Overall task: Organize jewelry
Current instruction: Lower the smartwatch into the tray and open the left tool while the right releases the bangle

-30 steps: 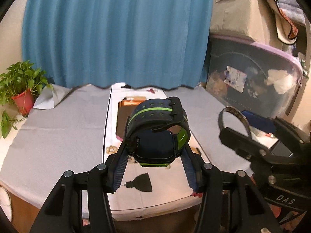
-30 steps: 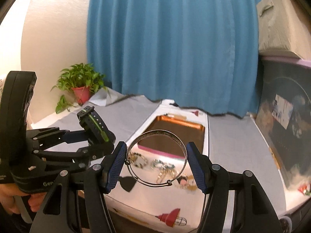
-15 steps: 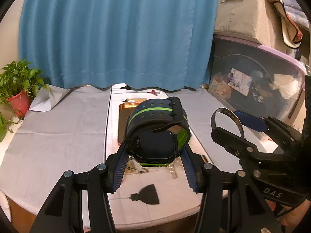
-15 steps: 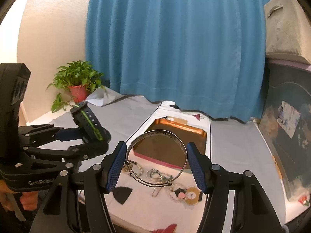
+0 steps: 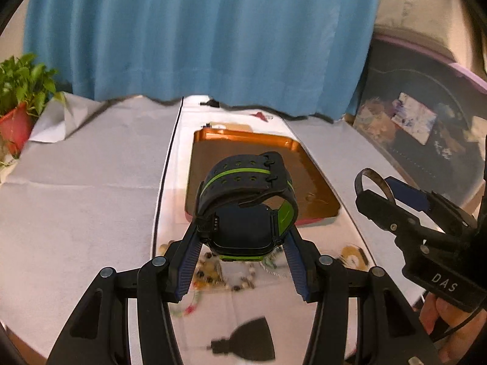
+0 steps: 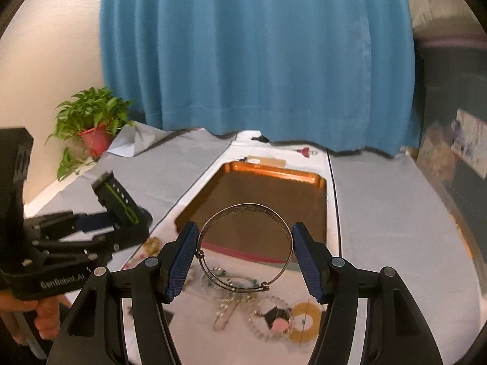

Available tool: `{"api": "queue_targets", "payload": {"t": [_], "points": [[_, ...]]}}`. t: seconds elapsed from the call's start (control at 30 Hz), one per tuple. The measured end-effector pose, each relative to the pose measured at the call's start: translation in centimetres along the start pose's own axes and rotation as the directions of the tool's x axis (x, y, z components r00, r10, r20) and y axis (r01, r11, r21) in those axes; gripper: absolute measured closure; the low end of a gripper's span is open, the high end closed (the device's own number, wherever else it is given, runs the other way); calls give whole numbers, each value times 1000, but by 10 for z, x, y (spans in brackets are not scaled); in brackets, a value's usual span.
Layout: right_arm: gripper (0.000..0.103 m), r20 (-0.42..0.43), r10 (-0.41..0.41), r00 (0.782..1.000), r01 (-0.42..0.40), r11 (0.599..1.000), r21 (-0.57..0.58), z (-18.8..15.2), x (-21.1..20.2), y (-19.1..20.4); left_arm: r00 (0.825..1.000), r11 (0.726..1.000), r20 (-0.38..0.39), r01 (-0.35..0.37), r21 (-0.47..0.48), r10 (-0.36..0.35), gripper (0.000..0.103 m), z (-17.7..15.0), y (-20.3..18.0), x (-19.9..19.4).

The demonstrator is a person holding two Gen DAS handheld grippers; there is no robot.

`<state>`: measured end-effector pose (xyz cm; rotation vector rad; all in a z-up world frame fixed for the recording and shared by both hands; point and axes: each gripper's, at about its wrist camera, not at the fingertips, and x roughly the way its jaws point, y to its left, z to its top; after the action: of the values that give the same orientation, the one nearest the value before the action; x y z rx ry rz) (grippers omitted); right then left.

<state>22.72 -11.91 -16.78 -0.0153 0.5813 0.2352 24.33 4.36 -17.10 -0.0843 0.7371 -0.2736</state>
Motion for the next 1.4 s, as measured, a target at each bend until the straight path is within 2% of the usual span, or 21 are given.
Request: {"api": "queue_targets", "payload": {"t": [0.13, 0.27, 0.4, 0.53, 0.67, 0.77, 0.97, 1.1, 1.17, 1.2, 1.23, 1.3, 1.33, 1.4], "points": [[39, -32, 4, 999, -5, 1000, -17, 3, 34, -13, 1000, 1000, 0, 4, -5, -4, 54, 17, -2, 29], [39, -28, -5, 1000, 4, 998, -65, 16, 61, -25, 1000, 1000, 4, 12, -29, -11, 54, 36, 2, 52], [39, -27, -10, 1000, 8, 998, -65, 30, 87, -41, 1000, 1000, -9, 5, 19, -5, 54, 56, -1, 83], [39, -46, -11, 999, 8, 998, -60, 34, 110, -58, 999, 1000, -38, -7, 19, 8, 54, 68, 3, 111], [39, -98, 3, 995, -6, 1000, -29, 28, 135, -70, 991, 996, -103, -84, 20, 85, 54, 61, 6, 138], [39, -152, 15, 988, -15, 1000, 1, 20, 152, -75, 985, 997, -159, -66, 34, 71, 54, 52, 5, 155], [39, -232, 6, 973, -8, 1000, -8, 8, 174, -74, 977, 996, -197, -70, 48, 78, 54, 43, 3, 173], [39, -254, -4, 967, -3, 1000, -26, 2, 182, -68, 977, 994, -189, -82, 78, 96, 54, 39, -1, 173], [38, -248, 4, 969, -7, 1000, -12, 2, 182, -68, 978, 995, -186, -84, 56, 93, 51, 40, 0, 169], [37, -243, 14, 970, -17, 1000, -8, 2, 181, -67, 979, 995, -181, -89, 54, 97, 47, 41, 0, 165], [31, -242, 22, 970, -26, 1000, -11, 2, 180, -65, 977, 992, -175, -109, 66, 120, 44, 42, -2, 162], [26, -224, 8, 974, -15, 1000, -26, 1, 174, -63, 976, 982, -140, -154, 108, 169, 29, 44, -6, 154], [22, -208, 5, 978, -11, 1000, -29, 1, 169, -63, 977, 977, -110, -169, 128, 183, 28, 44, -8, 144], [18, -199, 5, 980, -11, 999, -33, 2, 161, -63, 982, 979, -83, -160, 129, 171, 20, 43, -8, 130]]}}
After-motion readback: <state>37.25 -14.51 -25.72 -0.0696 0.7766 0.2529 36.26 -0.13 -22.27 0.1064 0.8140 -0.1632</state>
